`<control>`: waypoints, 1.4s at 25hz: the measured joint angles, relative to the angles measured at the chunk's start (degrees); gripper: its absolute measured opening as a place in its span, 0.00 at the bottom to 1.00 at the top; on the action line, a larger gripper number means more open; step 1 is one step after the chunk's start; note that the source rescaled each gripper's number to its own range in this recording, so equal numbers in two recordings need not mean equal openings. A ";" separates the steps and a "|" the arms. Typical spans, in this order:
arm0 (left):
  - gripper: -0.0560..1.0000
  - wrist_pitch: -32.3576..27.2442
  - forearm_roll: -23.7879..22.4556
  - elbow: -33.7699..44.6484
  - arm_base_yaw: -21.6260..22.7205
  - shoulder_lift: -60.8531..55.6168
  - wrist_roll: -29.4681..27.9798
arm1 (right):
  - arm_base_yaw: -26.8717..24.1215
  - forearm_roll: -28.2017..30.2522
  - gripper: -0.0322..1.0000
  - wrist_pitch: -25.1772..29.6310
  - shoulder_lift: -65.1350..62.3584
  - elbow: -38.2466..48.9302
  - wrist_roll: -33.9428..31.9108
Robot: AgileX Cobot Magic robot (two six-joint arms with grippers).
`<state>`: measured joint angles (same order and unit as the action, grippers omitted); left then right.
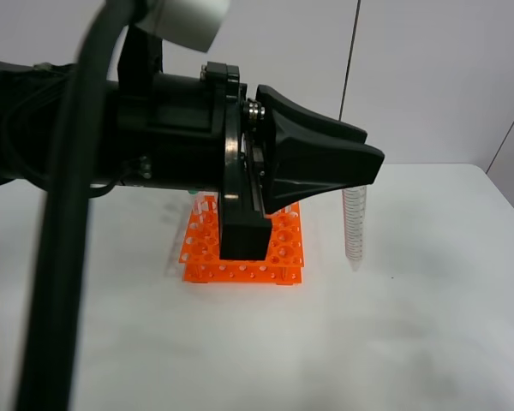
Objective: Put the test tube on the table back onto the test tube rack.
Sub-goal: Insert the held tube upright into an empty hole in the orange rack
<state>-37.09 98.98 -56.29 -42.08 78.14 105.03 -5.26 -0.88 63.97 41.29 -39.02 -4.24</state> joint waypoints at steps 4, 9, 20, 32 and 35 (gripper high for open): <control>0.05 0.00 0.00 0.00 0.00 0.00 0.00 | 0.00 -0.14 0.81 5.38 -7.07 0.00 0.19; 0.05 0.00 0.00 0.00 0.00 0.00 0.02 | 0.00 -0.59 0.81 5.81 -14.25 0.00 0.19; 0.05 0.00 0.00 0.00 0.00 0.00 0.02 | 0.00 -0.59 0.81 5.95 -17.39 1.88 0.19; 0.05 0.00 0.00 0.00 0.00 0.00 0.06 | 0.00 3.72 0.81 -1.12 -37.79 6.61 0.32; 0.05 0.00 0.00 0.00 0.00 0.00 0.06 | 0.00 3.66 0.81 -3.81 -40.28 10.17 0.11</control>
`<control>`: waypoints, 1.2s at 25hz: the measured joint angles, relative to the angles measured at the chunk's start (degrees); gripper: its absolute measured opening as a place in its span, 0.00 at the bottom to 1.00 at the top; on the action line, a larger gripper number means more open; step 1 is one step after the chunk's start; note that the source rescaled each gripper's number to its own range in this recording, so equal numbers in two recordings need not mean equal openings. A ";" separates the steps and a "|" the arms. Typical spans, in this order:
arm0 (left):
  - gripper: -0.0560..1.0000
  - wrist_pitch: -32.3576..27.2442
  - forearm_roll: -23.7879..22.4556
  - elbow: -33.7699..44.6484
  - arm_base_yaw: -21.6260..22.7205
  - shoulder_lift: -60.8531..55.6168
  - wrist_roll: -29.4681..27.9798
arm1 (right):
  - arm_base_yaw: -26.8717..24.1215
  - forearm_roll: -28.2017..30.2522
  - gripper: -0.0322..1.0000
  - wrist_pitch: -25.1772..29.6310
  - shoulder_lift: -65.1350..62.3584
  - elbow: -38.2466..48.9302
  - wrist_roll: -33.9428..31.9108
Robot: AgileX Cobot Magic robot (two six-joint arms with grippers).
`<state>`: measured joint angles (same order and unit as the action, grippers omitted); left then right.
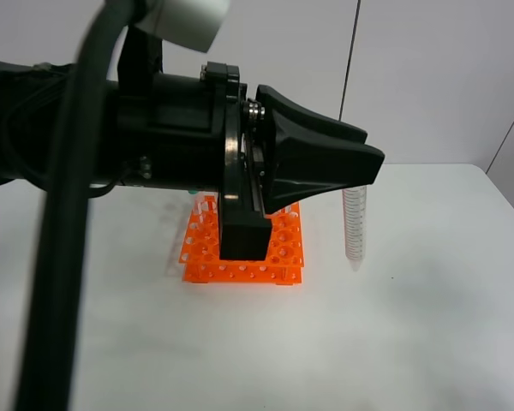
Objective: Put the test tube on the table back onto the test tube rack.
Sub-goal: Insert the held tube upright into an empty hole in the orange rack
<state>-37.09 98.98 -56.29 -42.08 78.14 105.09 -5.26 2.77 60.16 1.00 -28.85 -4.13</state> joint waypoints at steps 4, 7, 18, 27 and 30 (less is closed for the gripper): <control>0.05 0.00 0.00 0.00 0.00 0.00 0.00 | 0.00 0.11 0.81 -1.13 -1.25 0.43 0.00; 0.05 0.00 0.00 0.00 0.00 0.00 0.00 | 0.00 0.11 0.81 -1.20 -1.35 0.43 0.00; 0.05 0.00 -0.23 0.00 0.00 0.00 0.00 | 0.00 0.27 0.81 -1.24 -1.35 0.43 0.00; 0.05 0.00 -0.68 0.00 0.00 0.00 0.00 | 0.00 0.27 0.81 -1.24 -1.35 0.43 0.00; 0.05 0.18 -0.68 0.00 0.00 0.00 0.00 | 0.00 0.27 0.81 -1.24 -1.35 0.43 0.00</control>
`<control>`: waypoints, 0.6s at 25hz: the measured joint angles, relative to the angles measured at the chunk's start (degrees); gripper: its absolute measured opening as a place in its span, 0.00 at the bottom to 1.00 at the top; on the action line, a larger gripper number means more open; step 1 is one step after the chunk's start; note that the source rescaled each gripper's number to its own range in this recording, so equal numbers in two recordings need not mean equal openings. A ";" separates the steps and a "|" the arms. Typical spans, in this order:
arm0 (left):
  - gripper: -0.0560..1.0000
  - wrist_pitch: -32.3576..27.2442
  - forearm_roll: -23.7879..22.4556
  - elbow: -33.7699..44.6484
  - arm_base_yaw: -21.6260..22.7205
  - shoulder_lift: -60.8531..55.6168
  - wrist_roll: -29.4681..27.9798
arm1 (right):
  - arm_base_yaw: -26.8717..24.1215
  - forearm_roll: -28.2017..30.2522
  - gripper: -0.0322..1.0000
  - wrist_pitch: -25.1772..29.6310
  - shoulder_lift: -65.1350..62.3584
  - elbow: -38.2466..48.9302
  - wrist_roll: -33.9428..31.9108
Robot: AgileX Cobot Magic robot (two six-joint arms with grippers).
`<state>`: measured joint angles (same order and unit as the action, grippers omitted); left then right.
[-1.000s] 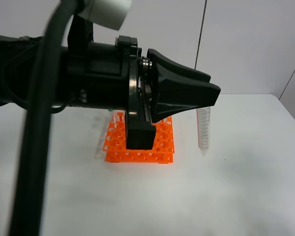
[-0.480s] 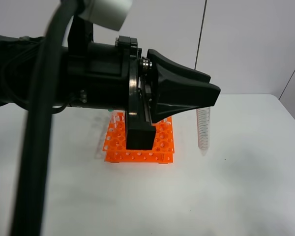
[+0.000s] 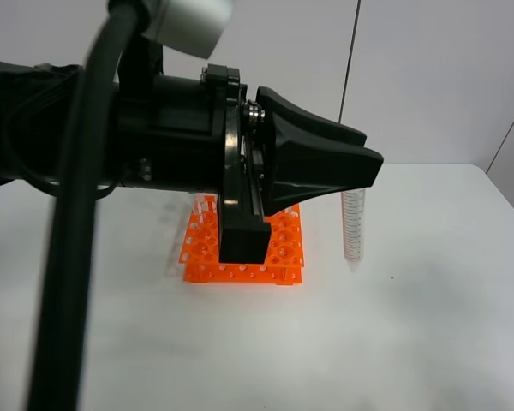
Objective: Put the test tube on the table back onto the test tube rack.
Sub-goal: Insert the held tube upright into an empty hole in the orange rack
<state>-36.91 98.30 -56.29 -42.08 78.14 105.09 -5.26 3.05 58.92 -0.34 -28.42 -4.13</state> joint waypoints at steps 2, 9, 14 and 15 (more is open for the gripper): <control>0.05 0.37 0.00 0.00 0.00 0.00 0.00 | 0.00 0.00 0.81 0.00 0.00 0.00 0.00; 0.05 8.43 -1.47 0.00 0.00 0.00 -1.43 | 0.00 0.00 0.81 0.00 0.00 0.00 0.00; 0.05 15.85 -11.65 -0.94 -0.22 0.00 -9.86 | 0.00 0.00 0.81 0.00 0.00 0.00 0.00; 0.05 17.88 -14.64 -1.14 -0.68 0.04 -12.47 | 0.00 0.00 0.81 0.00 0.00 0.00 0.00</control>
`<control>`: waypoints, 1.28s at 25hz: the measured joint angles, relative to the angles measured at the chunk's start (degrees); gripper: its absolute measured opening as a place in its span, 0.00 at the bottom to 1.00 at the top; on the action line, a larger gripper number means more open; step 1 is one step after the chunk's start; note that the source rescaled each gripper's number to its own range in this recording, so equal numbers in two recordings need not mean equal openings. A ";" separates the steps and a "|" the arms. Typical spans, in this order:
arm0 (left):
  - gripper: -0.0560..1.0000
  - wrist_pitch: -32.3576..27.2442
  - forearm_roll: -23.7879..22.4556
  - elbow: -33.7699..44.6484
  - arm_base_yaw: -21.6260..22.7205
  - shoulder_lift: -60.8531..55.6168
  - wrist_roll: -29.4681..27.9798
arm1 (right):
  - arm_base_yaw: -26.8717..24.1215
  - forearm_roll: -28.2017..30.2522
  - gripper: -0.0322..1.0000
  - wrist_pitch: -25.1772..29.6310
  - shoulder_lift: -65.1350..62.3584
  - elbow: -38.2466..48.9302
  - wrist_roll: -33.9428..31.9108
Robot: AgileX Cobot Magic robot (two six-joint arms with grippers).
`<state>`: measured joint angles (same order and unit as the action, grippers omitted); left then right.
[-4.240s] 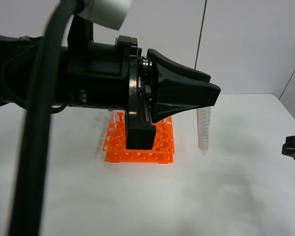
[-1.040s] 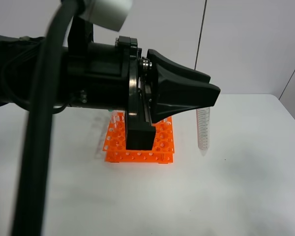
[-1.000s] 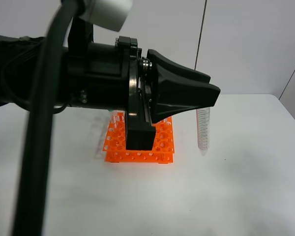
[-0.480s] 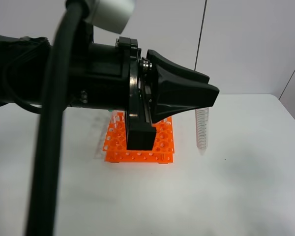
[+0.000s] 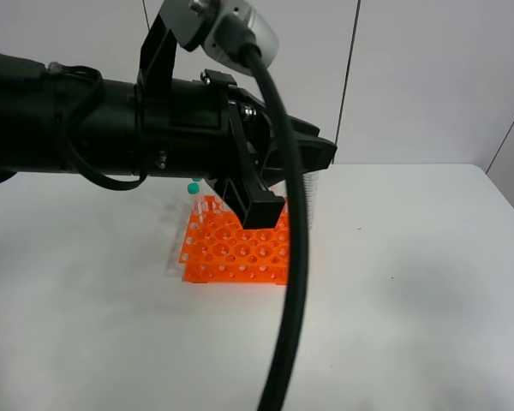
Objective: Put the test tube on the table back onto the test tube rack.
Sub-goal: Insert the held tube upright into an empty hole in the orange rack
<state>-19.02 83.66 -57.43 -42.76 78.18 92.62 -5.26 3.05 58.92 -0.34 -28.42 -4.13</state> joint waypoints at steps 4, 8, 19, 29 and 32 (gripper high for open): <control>0.05 7.96 -13.10 -0.18 -2.13 0.00 -12.34 | 0.00 0.00 0.81 0.00 0.00 0.00 0.00; 0.05 15.05 -31.98 -0.18 -2.74 0.00 -33.98 | 0.00 0.00 0.81 0.00 0.00 0.00 0.00; 0.05 24.24 -92.70 -0.18 -2.53 4.07 -102.97 | 0.00 0.00 0.81 0.00 0.00 0.00 0.00; 0.05 35.19 -96.98 2.49 6.31 7.39 -111.55 | 0.00 0.00 0.81 -0.02 0.00 0.00 0.00; 0.05 41.59 -97.05 5.62 8.94 8.22 -111.73 | 0.00 0.00 0.81 -0.02 0.00 0.00 0.00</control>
<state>22.57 -13.39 -51.82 -33.82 86.40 -19.11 -5.26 3.05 58.90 -0.34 -28.42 -4.13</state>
